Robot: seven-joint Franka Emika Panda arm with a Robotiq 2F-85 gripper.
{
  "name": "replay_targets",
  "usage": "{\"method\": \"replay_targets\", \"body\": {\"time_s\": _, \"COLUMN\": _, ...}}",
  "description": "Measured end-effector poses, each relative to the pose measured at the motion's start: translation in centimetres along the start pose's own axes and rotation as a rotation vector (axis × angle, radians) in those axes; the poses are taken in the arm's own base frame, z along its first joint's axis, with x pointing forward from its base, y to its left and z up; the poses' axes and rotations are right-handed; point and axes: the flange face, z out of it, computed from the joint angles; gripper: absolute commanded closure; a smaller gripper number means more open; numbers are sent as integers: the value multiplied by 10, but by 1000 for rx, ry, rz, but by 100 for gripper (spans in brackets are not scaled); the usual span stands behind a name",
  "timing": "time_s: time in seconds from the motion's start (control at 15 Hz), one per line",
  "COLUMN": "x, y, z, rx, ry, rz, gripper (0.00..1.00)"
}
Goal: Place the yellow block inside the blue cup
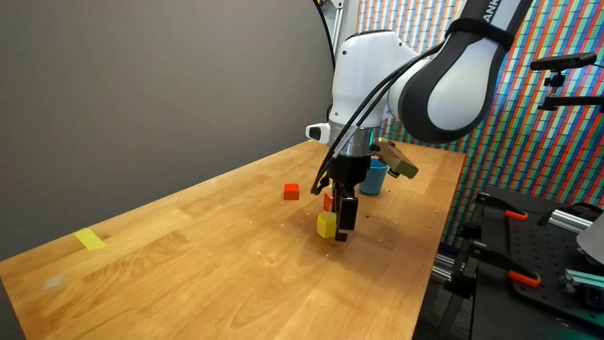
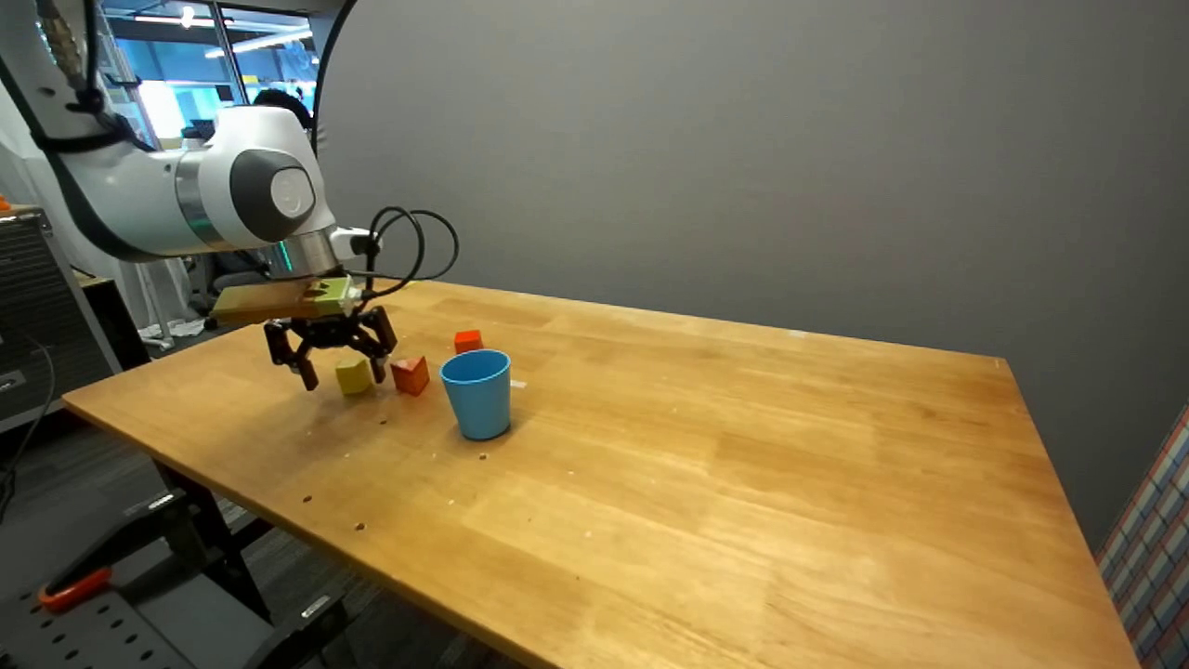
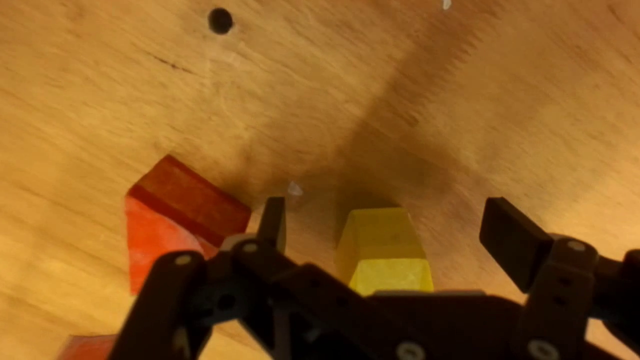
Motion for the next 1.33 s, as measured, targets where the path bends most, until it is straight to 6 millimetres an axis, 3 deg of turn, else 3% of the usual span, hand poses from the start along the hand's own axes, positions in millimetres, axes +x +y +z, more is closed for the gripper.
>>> {"method": "replay_targets", "body": {"time_s": 0.27, "x": 9, "y": -7, "z": 8, "rx": -1, "ry": 7, "rz": -19, "gripper": 0}}
{"method": "replay_targets", "body": {"time_s": 0.33, "x": 11, "y": -8, "z": 10, "rx": -2, "ry": 9, "rz": -24, "gripper": 25}}
{"method": "replay_targets", "body": {"time_s": 0.4, "x": 13, "y": -9, "z": 11, "rx": -5, "ry": 13, "rz": -30, "gripper": 26}}
{"method": "replay_targets", "body": {"time_s": 0.87, "x": 25, "y": -7, "z": 6, "rx": -82, "ry": 45, "rz": -58, "gripper": 80}}
{"method": "replay_targets", "body": {"time_s": 1.07, "x": 24, "y": 8, "z": -3, "rx": -151, "ry": 50, "rz": -41, "gripper": 78}}
{"method": "replay_targets", "body": {"time_s": 1.33, "x": 22, "y": 48, "z": -28, "rx": -261, "ry": 65, "rz": 58, "gripper": 78}}
